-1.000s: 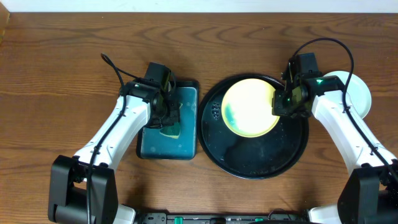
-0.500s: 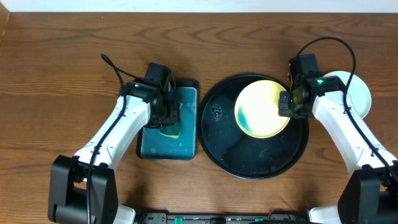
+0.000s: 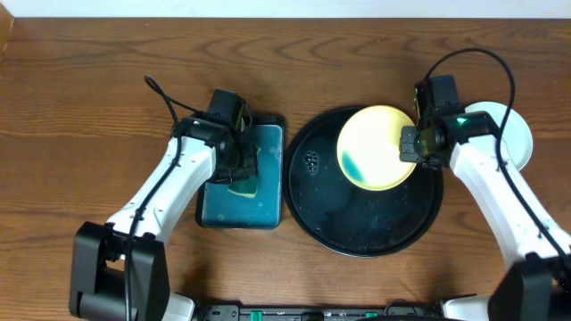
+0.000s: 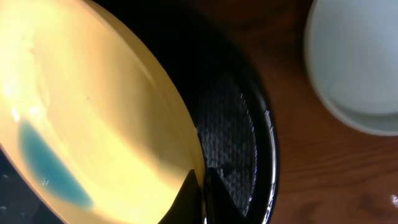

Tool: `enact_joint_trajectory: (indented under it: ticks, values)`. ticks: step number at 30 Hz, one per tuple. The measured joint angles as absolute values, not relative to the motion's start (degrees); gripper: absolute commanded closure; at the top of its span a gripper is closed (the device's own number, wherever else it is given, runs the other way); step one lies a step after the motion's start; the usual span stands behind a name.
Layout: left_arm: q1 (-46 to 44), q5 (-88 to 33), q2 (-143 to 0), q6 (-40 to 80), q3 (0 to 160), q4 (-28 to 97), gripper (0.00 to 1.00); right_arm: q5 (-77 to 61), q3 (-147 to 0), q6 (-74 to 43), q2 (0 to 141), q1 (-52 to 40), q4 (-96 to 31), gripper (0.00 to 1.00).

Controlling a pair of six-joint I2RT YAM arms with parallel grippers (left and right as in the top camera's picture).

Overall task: Clean dirty plates on tray and stack at the side
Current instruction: 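Lift the yellow plate with the right gripper and tilt it up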

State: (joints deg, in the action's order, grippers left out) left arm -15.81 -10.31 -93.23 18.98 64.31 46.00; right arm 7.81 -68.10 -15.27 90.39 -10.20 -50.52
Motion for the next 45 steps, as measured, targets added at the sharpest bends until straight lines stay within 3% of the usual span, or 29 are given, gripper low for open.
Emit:
enact_joint_trajectory:
  ticks: [6,19,29,33,43,45]
  values:
    - [-15.81,-10.13,-95.81,18.98,64.31,45.10,0.91,18.22,-68.10,-12.75,83.55,-15.44,-46.72,0.99]
    - [-15.81,-8.21,-103.28,18.13,64.31,43.29,0.91,42.22,-68.10,-9.52,83.29,-29.32,-45.06,0.99]
    - [-15.81,-8.19,-103.31,18.13,64.31,43.03,0.91,49.78,-68.10,-9.34,83.29,-33.67,-44.27,0.99]
    - [-15.81,-8.16,-103.31,18.00,64.31,43.00,0.85,50.41,-68.10,-9.34,83.29,-33.67,-44.27,0.99]
    - [-15.84,-8.16,-103.33,17.98,64.31,42.94,0.83,53.89,-68.10,-8.10,83.29,-33.69,-43.68,0.99]
    - [-15.84,-8.19,-103.35,17.96,64.31,42.89,0.71,54.41,-68.10,-7.11,83.29,-33.80,-43.31,0.99]
